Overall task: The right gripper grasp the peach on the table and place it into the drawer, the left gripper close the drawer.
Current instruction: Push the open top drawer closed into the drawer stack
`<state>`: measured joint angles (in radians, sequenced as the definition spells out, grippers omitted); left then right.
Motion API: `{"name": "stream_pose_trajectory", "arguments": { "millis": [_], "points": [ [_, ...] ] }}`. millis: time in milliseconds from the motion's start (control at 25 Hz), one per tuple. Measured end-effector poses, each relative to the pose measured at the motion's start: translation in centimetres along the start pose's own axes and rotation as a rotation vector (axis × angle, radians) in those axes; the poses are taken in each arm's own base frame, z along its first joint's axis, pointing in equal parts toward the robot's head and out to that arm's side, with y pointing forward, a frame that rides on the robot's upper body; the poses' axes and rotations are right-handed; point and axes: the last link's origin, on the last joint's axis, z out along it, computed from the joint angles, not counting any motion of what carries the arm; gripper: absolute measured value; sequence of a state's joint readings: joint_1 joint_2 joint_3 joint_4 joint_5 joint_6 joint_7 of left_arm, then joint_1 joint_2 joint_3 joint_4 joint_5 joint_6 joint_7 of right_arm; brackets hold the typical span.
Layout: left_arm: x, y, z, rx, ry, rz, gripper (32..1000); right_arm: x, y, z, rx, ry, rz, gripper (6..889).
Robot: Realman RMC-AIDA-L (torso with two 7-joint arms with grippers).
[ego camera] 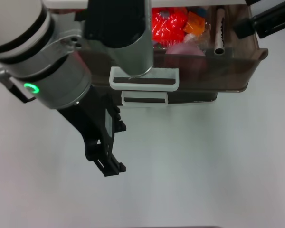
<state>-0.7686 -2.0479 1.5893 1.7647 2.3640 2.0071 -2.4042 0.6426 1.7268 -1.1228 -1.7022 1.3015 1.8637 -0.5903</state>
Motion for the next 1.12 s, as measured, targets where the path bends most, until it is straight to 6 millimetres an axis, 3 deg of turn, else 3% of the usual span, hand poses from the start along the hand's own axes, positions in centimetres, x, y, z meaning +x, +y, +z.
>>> {"name": "stream_pose_trajectory", "arguments": {
  "millis": [480, 1120],
  "points": [
    [2.4, -0.9, 0.7, -0.049, -0.076, 0.129, 846, 0.1, -0.4, 0.0, -0.008, 0.002, 0.022, 792],
    [4.9, -2.4, -0.2, -0.025, -0.085, 0.214, 846, -0.1, -1.0, 0.3, -0.023, 0.005, 0.04, 791]
  ]
}}
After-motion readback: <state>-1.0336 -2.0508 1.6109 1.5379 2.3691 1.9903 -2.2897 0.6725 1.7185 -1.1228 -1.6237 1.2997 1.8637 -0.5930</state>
